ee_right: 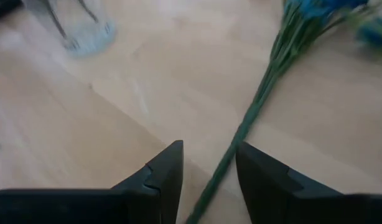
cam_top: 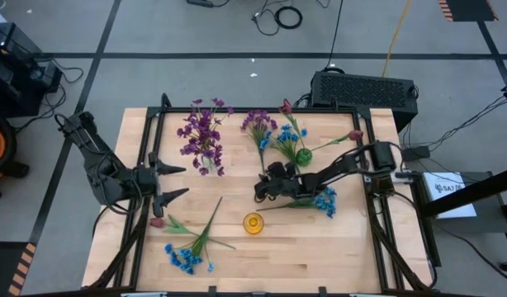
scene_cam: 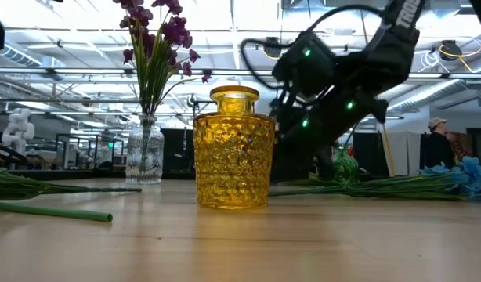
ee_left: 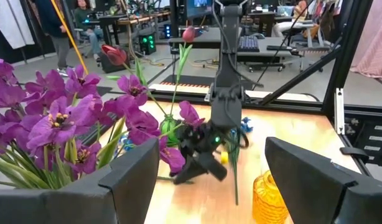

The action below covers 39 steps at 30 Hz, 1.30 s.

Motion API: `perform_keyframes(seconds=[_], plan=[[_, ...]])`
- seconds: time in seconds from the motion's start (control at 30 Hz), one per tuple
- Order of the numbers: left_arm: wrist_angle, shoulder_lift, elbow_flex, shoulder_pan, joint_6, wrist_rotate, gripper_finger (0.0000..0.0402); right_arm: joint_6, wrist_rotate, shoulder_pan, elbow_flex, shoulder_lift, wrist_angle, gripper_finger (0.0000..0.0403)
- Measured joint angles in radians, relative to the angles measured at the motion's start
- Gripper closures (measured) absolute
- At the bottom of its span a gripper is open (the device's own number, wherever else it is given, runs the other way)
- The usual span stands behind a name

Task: Sort flowers into vase by color
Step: Put the violet flowers into the transparent vase

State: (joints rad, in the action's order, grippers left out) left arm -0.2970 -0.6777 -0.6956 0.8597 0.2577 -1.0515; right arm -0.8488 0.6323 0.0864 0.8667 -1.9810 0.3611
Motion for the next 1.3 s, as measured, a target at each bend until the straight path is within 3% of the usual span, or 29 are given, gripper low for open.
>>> perform_keyframes(seconds=[0.13, 0.53, 0.67, 0.9, 1.3], plan=[[0.000, -0.003, 0.000, 0.000, 0.000, 0.000, 0.0104, 0.029, 0.018, -0.006, 0.053, -0.049, -0.017, 0.0264], [-0.012, -0.008, 0.000, 0.000, 0.000, 0.005, 0.0104, 0.102, 0.077, -0.007, 0.144, -0.062, -0.302, 0.0267], [-0.012, -0.008, 0.000, 0.000, 0.014, 0.005, 0.0104, 0.107, 0.069, -0.006, 0.145, -0.060, -0.348, 0.0294], [-0.012, -0.008, 0.000, 0.000, 0.023, 0.007, 0.0104, 0.114, 0.064, 0.016, 0.144, -0.060, -0.365, 0.0389], [-0.033, -0.009, 0.000, 0.000, 0.026, 0.029, 0.0104, 0.121, 0.064, 0.046, 0.136, -0.012, -0.412, 0.0400]])
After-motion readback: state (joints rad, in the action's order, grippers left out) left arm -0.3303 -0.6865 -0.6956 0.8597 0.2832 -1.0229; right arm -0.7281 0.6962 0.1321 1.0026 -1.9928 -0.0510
